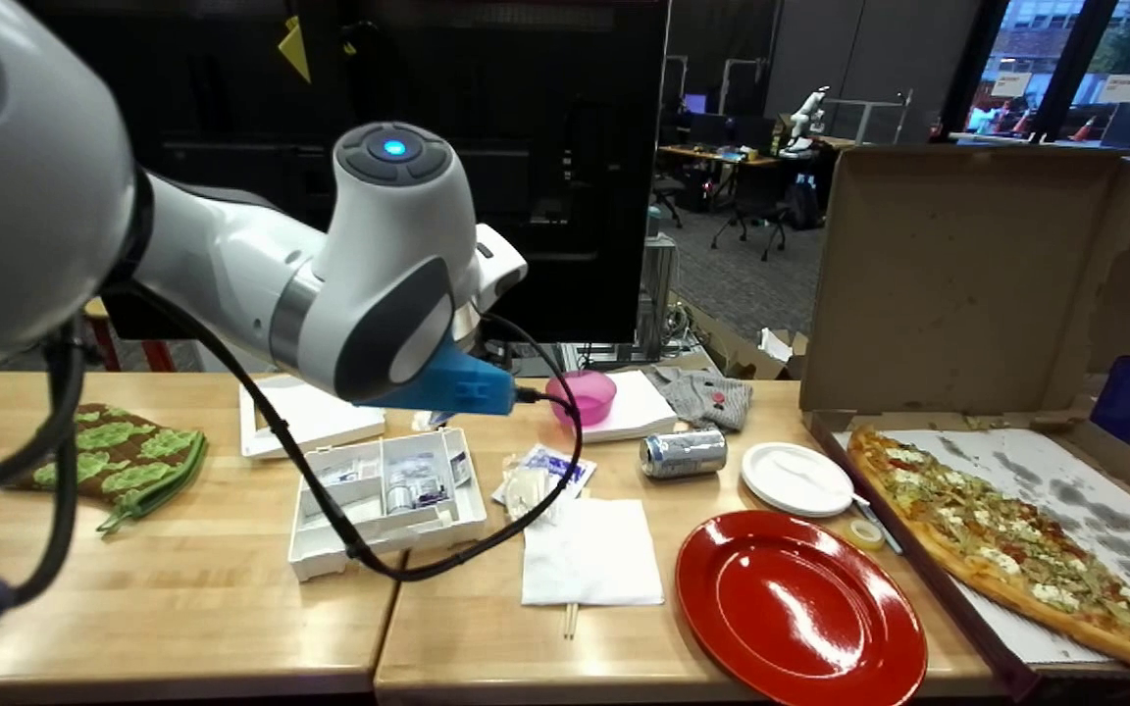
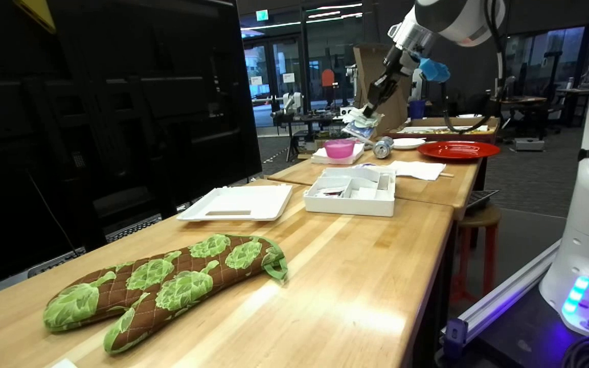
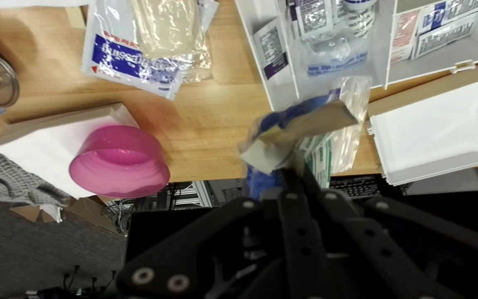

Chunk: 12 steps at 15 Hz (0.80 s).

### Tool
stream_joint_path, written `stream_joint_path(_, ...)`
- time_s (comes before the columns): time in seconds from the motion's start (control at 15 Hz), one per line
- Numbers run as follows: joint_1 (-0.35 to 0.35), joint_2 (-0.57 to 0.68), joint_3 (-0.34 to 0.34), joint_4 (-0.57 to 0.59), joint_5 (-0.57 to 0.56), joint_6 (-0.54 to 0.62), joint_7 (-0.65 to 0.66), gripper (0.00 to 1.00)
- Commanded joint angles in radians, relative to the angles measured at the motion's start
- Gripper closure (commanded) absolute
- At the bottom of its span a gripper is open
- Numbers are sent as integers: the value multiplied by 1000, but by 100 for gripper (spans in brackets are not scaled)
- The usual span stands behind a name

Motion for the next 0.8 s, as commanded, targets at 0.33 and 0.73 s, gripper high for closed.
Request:
stream_joint_path(0.33, 28, 14, -232, 0, 100, 26, -182, 99)
stream_joint_path(0.73, 123, 103, -375, 24, 226, 71, -281, 99)
